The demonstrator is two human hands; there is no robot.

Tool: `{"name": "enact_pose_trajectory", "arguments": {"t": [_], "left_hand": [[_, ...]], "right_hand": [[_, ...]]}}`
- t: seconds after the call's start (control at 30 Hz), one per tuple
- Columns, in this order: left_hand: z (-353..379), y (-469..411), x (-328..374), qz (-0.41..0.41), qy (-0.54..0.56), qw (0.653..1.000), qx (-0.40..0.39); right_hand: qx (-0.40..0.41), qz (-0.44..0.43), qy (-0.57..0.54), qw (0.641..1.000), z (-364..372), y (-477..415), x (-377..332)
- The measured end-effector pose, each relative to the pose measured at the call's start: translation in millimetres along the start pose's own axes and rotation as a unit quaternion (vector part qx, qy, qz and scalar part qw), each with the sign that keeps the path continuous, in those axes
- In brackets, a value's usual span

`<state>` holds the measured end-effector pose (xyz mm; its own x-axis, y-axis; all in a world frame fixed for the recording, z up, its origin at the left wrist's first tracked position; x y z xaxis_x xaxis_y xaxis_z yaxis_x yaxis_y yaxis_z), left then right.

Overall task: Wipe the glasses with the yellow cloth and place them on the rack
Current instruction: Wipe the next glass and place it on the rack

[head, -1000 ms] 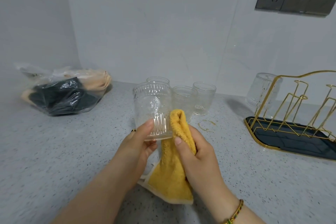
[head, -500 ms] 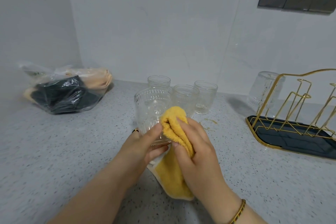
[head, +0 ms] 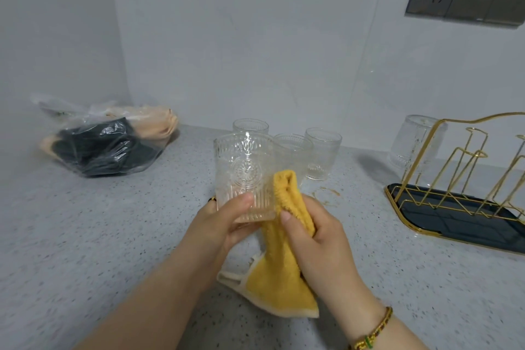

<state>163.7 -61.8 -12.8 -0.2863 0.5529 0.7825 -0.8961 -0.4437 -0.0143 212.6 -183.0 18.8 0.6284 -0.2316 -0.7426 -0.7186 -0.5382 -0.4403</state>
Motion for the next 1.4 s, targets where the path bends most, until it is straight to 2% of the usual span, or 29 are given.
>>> {"name": "enact_pose_trajectory", "arguments": {"t": [0.13,0.27,0.4,0.5,0.6,0.67,0.8,0.9,1.03,1.23,1.4], "left_hand": [[-9,-4,0,-0.005,-0.03,0.999,0.035],[-1,-1,0,-0.011,-0.016,0.999,-0.025],[9,4,-2,-0.002,-0.003,0.998,-0.065],[6,2,-1,0.011,0.021,0.999,-0.025],[-2,-3,-3,0.006,0.055,0.998,0.017],[-2,-5,-7,-0.013,0.052,0.998,0.015],[-2,-2,-13,-0.026,-0.045,0.999,-0.006],[-3,-2,-13,-0.028,-0.07,0.997,-0.014],[-1,-2,-12,-0.024,-0.041,0.999,-0.018],[-6,-5,-13,-0.033,0.07,0.997,0.008],[5,-2,-10,-0.031,0.029,0.998,-0.044]], "right_hand": [[0.021,-0.067,0.048,0.996,4,3,-9],[0.087,-0.111,0.066,0.988,-4,5,-13],[0.098,-0.072,0.009,0.992,-8,2,-6],[0.082,-0.042,-0.015,0.996,-6,0,0],[0.074,-0.052,0.014,0.996,0,1,0],[0.069,-0.056,0.04,0.995,4,2,2],[0.054,-0.06,0.081,0.993,9,4,4],[0.072,-0.066,0.086,0.992,7,4,3],[0.079,-0.067,0.08,0.991,4,4,2],[0.025,-0.064,0.078,0.995,12,4,2],[0.085,-0.115,0.096,0.985,-3,4,-10]]}}
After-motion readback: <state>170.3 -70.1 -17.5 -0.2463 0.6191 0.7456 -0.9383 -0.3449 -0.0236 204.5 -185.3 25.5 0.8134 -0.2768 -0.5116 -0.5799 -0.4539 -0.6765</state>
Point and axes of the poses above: each hand's wrist, its own y-axis away from the middle knuckle, its own z-axis out of the palm, x = y × z, the point moved 6 cm from there along -y, towards the middle knuckle, and after that the axes turned 15 degrees about y, right-handed, at the moved point
